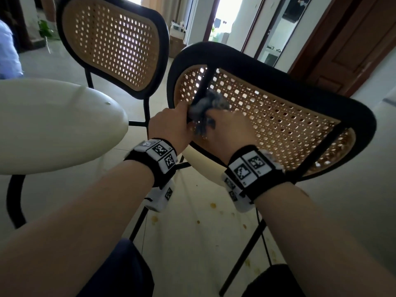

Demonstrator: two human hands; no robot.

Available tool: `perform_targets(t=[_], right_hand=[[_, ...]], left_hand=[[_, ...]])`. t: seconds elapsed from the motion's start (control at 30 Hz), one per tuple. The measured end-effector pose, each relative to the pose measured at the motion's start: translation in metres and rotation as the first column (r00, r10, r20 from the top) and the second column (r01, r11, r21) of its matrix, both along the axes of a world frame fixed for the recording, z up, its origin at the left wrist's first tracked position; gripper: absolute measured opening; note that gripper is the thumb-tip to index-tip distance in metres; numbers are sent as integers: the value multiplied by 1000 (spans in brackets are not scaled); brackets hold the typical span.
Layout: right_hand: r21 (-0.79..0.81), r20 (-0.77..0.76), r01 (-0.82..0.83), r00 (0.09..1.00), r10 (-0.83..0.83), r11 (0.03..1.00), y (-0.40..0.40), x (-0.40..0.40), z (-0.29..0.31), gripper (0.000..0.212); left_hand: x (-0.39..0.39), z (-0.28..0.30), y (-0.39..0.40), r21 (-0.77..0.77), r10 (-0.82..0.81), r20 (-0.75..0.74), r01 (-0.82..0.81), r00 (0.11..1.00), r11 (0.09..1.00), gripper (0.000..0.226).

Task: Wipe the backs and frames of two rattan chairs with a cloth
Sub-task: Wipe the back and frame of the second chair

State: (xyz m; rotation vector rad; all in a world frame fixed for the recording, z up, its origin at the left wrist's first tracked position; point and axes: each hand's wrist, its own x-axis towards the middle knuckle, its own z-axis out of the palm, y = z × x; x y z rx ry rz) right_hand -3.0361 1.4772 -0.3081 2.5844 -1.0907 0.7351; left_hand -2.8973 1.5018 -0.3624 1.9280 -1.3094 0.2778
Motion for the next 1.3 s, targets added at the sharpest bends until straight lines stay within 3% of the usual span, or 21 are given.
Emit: perform_targets(t=[0.1, 0.2, 0.37, 0.43, 0.53, 0.67, 0.73, 0.87, 0.97, 1.1, 1.3], right_hand=[[175, -133, 113, 987, -90, 978, 1, -2, -25, 23], [226, -105, 89, 992, -67, 970, -1, -6, -27, 20], [69, 278, -93, 958, 70, 993, -2, 4, 16, 15], [10, 356, -99, 930, 89, 995, -3, 9, 29, 21], [31, 279, -81, 958, 69, 996, -4, 11, 20, 15], [214, -11, 12, 1000, -10, 977, -8, 9, -12, 17], [228, 42, -24, 999, 15, 973, -8, 8, -11, 15], [54, 279, -211, 942, 188, 976, 6, 10, 21, 23], [21, 240, -227, 947, 215, 974, 10, 25, 47, 30], [32, 172, -141, 976, 133, 989, 5, 39, 53, 19], [151, 32, -76, 997, 72, 986, 11, 50, 30, 19]], left_hand=[[3, 0, 0, -18, 0, 14, 0, 1000, 1000, 35], [1, -4, -1, -22, 6, 3, -6, 1000, 1000, 35], [1, -9, -4, -37, 12, -37, -13, 999, 999, 35], [2, -9, -5, -47, 13, -45, -15, 999, 999, 35], [3, -8, -4, -50, 9, -55, -12, 998, 999, 30], [4, -8, -3, -38, 6, -44, -8, 999, 999, 31], [5, -9, -3, -42, -9, -65, 6, 998, 999, 30], [5, -10, -4, -51, -11, -123, 4, 992, 999, 26], [3, -9, -4, -32, 2, -135, -7, 991, 999, 27], [5, -5, 1, -20, 1, -193, -5, 981, 1000, 23], [5, -9, 12, -105, -113, -408, 76, 906, 992, 15]])
